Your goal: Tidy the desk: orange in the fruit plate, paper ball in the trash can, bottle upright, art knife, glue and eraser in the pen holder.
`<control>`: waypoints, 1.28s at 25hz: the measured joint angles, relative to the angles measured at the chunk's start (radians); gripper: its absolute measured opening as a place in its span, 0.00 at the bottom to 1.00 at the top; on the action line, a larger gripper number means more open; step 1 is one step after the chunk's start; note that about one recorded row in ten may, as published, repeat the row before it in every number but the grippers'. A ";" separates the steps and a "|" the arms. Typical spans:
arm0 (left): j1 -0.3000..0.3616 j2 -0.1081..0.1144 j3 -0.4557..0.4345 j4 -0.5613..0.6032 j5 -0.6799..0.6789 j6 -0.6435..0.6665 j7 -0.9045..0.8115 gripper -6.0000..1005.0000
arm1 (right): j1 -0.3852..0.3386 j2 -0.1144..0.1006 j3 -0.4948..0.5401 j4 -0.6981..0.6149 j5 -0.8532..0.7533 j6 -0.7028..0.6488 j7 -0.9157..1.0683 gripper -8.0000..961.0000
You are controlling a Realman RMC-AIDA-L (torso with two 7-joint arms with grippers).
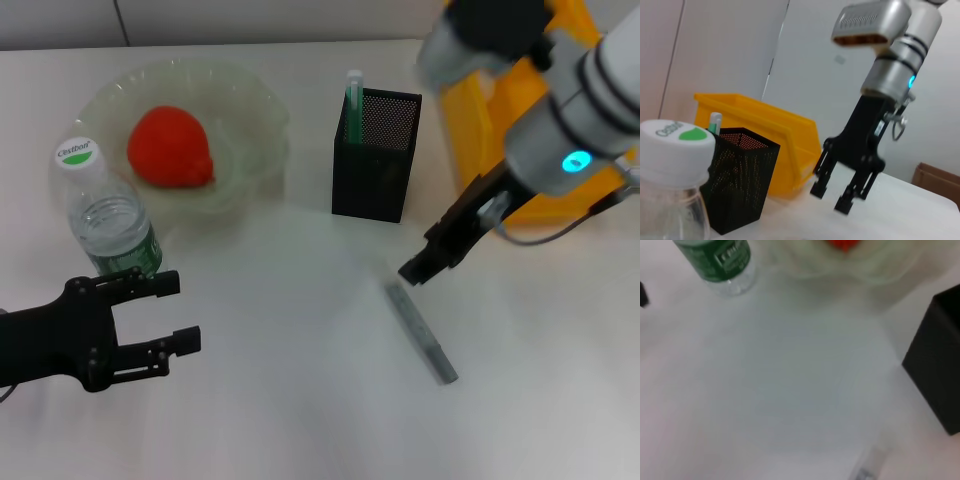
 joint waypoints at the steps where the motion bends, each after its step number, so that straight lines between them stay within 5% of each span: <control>1: -0.001 0.000 0.001 0.000 0.000 0.000 -0.001 0.78 | 0.000 0.000 -0.023 0.019 0.002 0.027 0.002 0.59; 17: -0.002 -0.003 0.003 0.000 0.004 -0.011 -0.002 0.78 | 0.017 0.002 -0.254 0.183 0.053 0.231 0.046 0.57; 27: 0.003 -0.003 -0.001 0.000 0.004 -0.011 -0.001 0.78 | 0.018 0.002 -0.260 0.184 0.053 0.233 0.045 0.20; 32: 0.007 -0.003 -0.002 0.000 0.004 -0.009 -0.001 0.78 | -0.008 -0.001 -0.247 0.115 0.055 0.213 0.041 0.15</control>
